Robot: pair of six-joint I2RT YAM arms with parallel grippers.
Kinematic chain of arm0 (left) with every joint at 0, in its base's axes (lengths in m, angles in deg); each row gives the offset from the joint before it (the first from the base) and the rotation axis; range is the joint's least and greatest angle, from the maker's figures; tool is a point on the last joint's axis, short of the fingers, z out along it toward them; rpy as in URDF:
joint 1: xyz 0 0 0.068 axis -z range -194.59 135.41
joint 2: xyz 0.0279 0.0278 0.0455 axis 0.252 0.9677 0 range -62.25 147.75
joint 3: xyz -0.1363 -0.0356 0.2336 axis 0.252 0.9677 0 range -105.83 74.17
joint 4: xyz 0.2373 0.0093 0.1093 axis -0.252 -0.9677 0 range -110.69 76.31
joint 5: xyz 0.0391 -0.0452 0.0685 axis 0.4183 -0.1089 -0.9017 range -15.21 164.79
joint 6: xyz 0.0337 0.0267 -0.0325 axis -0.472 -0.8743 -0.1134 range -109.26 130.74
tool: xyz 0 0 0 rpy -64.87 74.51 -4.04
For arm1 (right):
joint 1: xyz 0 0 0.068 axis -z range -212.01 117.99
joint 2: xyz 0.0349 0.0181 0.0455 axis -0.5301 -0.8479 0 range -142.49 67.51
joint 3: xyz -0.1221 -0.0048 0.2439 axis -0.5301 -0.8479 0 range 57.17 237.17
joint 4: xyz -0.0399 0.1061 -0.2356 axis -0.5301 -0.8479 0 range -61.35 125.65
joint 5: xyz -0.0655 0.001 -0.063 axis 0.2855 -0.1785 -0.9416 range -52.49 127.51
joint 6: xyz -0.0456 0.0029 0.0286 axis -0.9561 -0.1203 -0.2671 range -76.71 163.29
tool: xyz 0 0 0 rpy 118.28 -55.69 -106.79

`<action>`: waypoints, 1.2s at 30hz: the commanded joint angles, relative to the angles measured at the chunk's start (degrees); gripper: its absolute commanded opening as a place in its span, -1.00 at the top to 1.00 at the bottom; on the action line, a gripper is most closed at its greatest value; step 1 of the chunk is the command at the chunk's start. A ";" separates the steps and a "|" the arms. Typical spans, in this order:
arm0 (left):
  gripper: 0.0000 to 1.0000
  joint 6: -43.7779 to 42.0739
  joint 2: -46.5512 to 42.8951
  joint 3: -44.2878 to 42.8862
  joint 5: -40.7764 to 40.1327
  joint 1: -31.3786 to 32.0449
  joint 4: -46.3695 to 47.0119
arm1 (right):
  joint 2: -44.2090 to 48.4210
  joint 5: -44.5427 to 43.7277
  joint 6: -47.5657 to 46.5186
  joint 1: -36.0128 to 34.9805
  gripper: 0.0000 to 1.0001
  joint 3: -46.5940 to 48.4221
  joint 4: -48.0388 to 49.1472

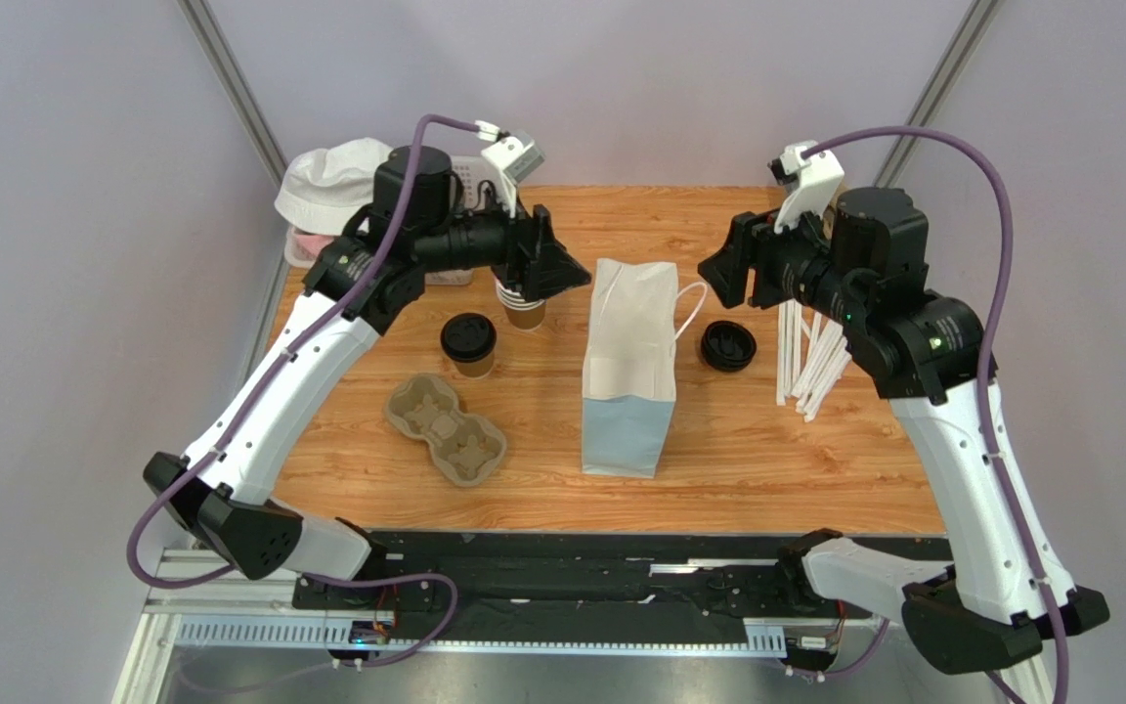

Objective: Pack the takeout coffee

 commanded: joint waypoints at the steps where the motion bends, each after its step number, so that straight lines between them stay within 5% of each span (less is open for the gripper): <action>1: -0.49 -0.52 1.34 -3.32 -4.05 4.12 -2.42 | -1.78 10.13 11.99 3.86 -0.12 0.79 0.18; 9: -0.37 0.44 3.80 -3.85 -6.78 6.33 -3.83 | -2.22 22.88 17.54 6.24 -0.06 -1.93 0.80; 23: -0.23 3.96 8.89 -7.46 -5.29 6.85 -1.10 | -0.20 21.48 9.89 6.42 -0.36 -0.80 -7.29; 36: 0.71 4.31 7.58 -7.37 -5.11 6.77 -0.31 | 1.30 13.15 7.26 6.33 -0.31 2.02 -7.98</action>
